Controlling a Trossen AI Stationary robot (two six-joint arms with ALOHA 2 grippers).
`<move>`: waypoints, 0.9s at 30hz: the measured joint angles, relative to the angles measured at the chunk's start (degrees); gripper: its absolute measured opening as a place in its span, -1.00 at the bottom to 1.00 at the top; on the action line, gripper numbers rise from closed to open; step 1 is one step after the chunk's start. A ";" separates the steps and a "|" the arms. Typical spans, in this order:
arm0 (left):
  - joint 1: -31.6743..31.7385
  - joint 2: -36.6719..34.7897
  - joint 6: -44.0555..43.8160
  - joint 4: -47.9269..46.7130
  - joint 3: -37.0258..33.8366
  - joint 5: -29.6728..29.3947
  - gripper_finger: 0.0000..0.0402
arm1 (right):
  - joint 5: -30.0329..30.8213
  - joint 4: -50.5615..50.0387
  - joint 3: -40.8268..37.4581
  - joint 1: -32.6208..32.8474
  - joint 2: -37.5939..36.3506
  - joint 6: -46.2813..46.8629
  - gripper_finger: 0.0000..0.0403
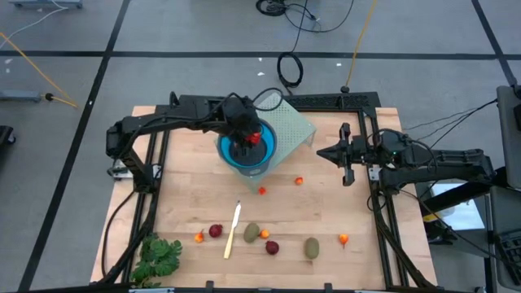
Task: Pick & Place Fruit
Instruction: Put the mango into the blue strainer bowl
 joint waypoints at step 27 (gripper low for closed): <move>1.15 -0.11 -3.07 -0.51 -0.01 0.15 0.26 | -0.08 0.00 0.01 0.00 0.00 1.02 -1.00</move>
